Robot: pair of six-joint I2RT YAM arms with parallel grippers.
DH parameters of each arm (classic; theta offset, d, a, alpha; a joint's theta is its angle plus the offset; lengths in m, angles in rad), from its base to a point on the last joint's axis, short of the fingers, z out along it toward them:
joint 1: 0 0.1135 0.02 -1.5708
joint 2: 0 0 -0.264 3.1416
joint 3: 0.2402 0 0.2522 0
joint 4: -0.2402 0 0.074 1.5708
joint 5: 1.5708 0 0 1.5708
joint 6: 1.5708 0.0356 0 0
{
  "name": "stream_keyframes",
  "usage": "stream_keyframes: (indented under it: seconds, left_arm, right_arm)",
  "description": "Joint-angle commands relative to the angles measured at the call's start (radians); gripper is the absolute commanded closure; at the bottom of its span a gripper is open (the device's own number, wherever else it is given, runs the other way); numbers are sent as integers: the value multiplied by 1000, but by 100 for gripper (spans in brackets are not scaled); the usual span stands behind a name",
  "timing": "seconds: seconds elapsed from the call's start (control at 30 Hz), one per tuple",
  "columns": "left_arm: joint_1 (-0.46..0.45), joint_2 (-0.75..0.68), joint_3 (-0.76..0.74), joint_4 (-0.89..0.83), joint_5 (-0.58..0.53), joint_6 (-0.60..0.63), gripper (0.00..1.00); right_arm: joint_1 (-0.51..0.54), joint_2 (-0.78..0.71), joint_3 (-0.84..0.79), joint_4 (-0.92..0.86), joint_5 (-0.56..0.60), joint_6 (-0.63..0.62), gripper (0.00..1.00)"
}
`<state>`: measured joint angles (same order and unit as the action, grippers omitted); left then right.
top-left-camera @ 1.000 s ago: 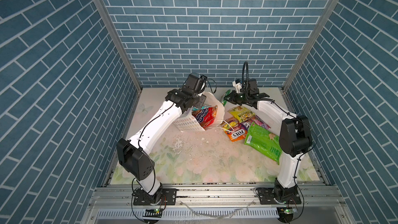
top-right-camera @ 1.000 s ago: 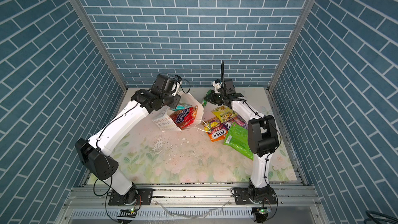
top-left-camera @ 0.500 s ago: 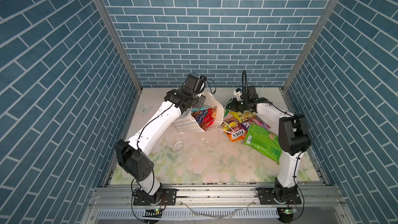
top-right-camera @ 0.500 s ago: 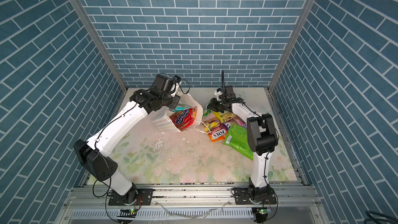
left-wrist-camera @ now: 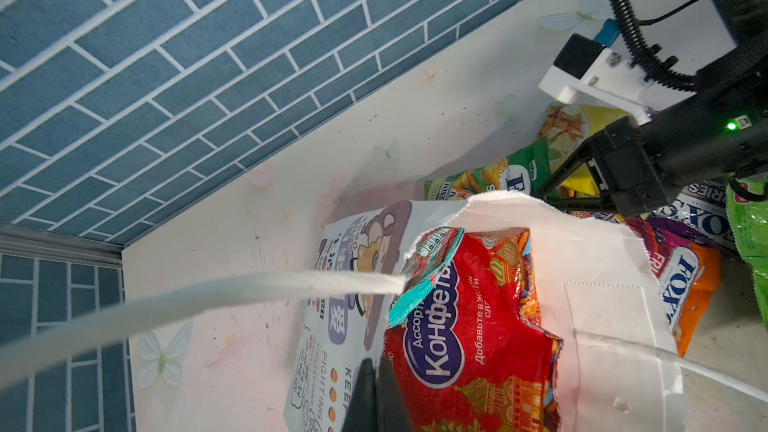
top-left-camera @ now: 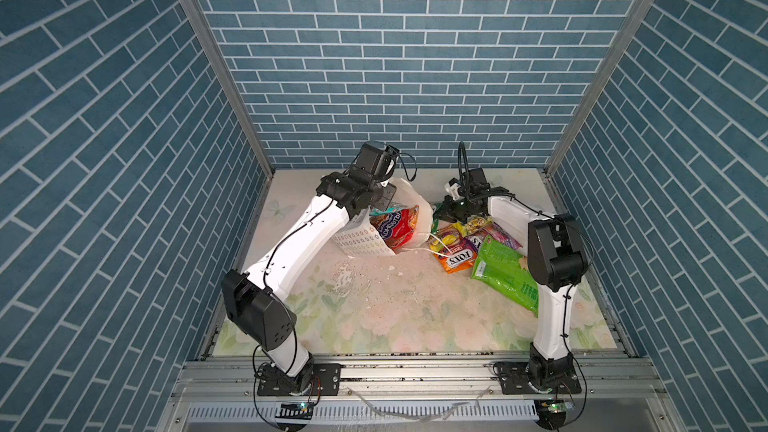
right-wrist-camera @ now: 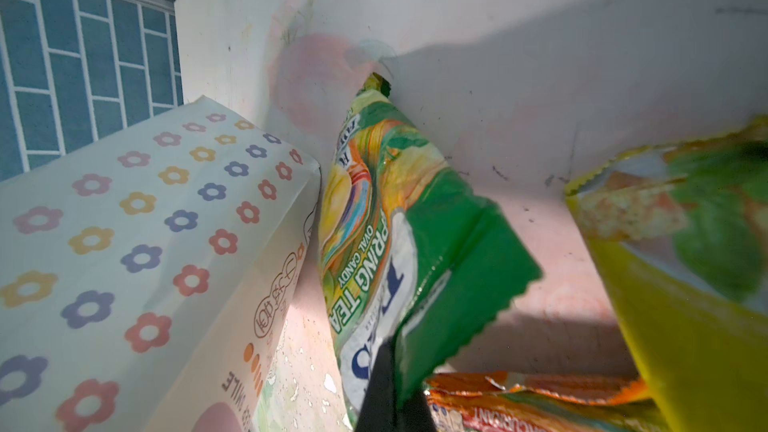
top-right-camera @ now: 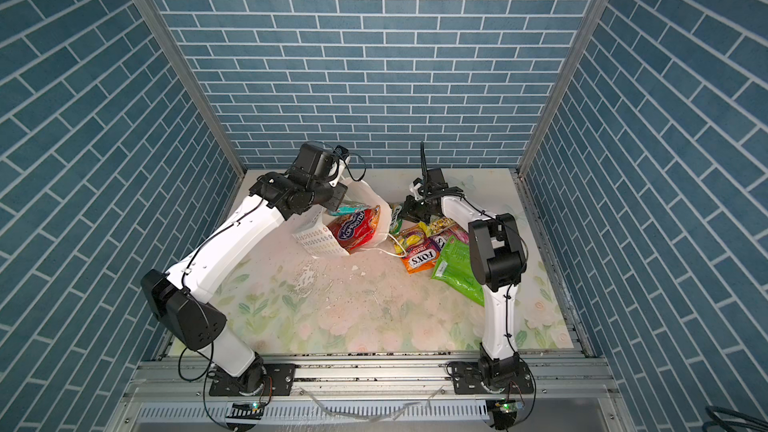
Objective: Take the snacks out of the paper bag
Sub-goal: 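Lower the green Fox's packet onto the table and open the right gripper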
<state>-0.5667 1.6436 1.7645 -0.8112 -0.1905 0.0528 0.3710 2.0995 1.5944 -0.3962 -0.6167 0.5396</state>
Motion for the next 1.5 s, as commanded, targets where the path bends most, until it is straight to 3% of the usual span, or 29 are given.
stream_keyframes:
  seconds: [0.0, 0.33, 0.9, 1.1, 1.47]
  left_arm:
    - [6, -51, 5, 43, -21, 0, 100]
    - [6, -54, -11, 53, -14, -4, 100]
    - [6, -73, -52, 75, -10, -7, 100]
    - [7, -80, -58, 68, -3, -6, 100]
    - [3, -82, -70, 75, 17, -18, 100]
  right_arm:
    - [23, 29, 60, -77, -36, -56, 100]
    - [25, 5, -10, -127, 141, -50, 100]
    - [28, 55, 78, -59, 225, 6, 100]
    - [26, 35, 59, -69, 233, 4, 85]
    - [-4, -193, -58, -30, 283, 3, 78]
